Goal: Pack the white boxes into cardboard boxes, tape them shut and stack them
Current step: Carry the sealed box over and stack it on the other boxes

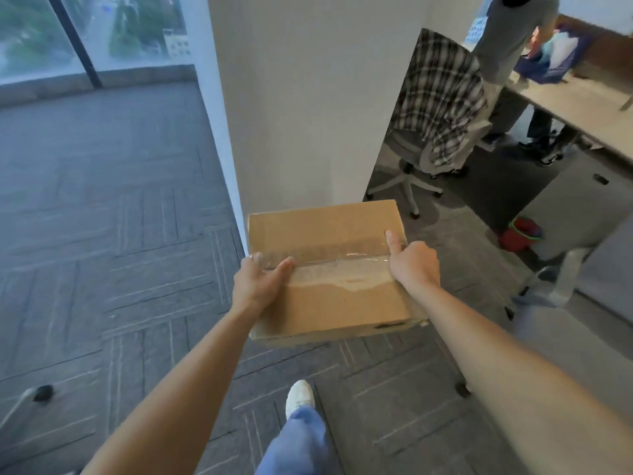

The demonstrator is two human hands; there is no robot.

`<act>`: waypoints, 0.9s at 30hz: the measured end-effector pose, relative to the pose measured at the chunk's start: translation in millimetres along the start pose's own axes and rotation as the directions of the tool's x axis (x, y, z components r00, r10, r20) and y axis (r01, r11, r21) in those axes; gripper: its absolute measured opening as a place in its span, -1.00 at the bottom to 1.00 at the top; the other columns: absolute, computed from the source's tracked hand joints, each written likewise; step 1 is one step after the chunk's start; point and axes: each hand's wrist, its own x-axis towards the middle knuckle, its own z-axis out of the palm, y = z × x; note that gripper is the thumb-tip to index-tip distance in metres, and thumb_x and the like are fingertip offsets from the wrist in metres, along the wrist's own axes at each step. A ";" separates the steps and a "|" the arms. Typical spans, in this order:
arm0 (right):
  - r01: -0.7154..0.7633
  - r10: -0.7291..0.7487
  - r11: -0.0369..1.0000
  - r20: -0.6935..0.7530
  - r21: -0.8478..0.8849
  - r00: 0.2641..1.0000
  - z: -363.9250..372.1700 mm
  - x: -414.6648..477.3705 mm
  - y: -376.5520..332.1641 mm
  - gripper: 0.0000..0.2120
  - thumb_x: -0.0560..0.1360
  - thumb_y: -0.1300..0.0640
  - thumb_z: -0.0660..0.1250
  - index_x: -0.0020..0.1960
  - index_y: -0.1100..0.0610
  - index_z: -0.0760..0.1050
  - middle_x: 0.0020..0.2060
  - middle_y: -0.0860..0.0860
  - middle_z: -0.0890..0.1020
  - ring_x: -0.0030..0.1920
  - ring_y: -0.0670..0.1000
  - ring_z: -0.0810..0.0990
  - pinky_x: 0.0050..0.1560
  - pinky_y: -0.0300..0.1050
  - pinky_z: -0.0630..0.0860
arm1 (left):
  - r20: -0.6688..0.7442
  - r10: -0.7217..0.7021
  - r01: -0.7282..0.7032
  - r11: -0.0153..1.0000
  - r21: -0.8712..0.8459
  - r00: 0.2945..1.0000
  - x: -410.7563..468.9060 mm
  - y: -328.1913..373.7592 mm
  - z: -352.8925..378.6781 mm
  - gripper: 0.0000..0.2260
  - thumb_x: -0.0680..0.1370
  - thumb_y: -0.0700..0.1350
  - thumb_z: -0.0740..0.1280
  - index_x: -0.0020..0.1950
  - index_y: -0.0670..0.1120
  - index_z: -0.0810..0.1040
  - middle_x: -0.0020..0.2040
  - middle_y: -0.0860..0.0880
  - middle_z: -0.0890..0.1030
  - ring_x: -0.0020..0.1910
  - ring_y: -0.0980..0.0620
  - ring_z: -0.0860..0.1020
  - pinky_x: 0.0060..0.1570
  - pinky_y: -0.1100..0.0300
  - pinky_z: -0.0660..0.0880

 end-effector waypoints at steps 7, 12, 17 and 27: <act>0.037 -0.037 0.999 -0.010 -0.020 0.999 102.0 145.2 -15.6 -0.31 0.52 -0.44 0.05 -0.11 0.21 0.47 -0.17 0.12 0.57 -0.14 0.21 0.59 -0.26 0.03 0.52 | -0.078 -0.074 0.075 0.997 0.003 0.994 156.6 -32.9 74.9 -0.35 0.32 0.43 0.43 0.19 -0.01 0.57 0.09 -0.01 0.63 0.05 -0.05 0.61 0.05 -0.01 0.58; 0.140 -0.139 0.989 0.028 -0.047 0.990 215.7 237.3 6.0 -0.32 0.52 -0.43 0.06 -0.11 0.21 0.48 -0.18 0.13 0.59 -0.24 0.17 0.55 -0.39 -0.05 0.42 | -0.144 -0.125 0.127 0.992 0.007 0.982 244.6 -109.0 143.6 -0.49 0.41 0.32 0.46 -0.05 -0.13 0.53 -0.13 -0.03 0.58 -0.25 0.06 0.50 -0.33 0.17 0.38; 0.181 -0.176 0.982 0.088 -0.052 0.980 349.2 311.2 46.4 -0.29 0.53 -0.41 0.10 0.01 0.26 0.55 -0.06 0.17 0.62 -0.17 0.20 0.57 -0.38 -0.05 0.42 | -0.183 -0.151 0.156 0.988 0.013 0.972 323.4 -207.4 210.8 -0.44 0.42 0.33 0.45 -0.02 -0.17 0.52 -0.08 -0.06 0.59 -0.13 -0.04 0.55 -0.26 0.13 0.42; 0.159 -0.158 0.987 0.056 -0.014 0.986 460.4 379.4 78.9 -0.36 0.55 -0.29 0.10 0.26 0.25 0.49 0.16 0.22 0.58 0.09 0.27 0.58 -0.05 0.02 0.51 | -0.275 -0.140 0.154 0.987 0.033 0.951 398.0 -258.6 263.7 -0.36 0.52 0.23 0.40 0.39 -0.19 0.39 0.27 -0.13 0.53 0.21 -0.13 0.52 0.00 0.11 0.41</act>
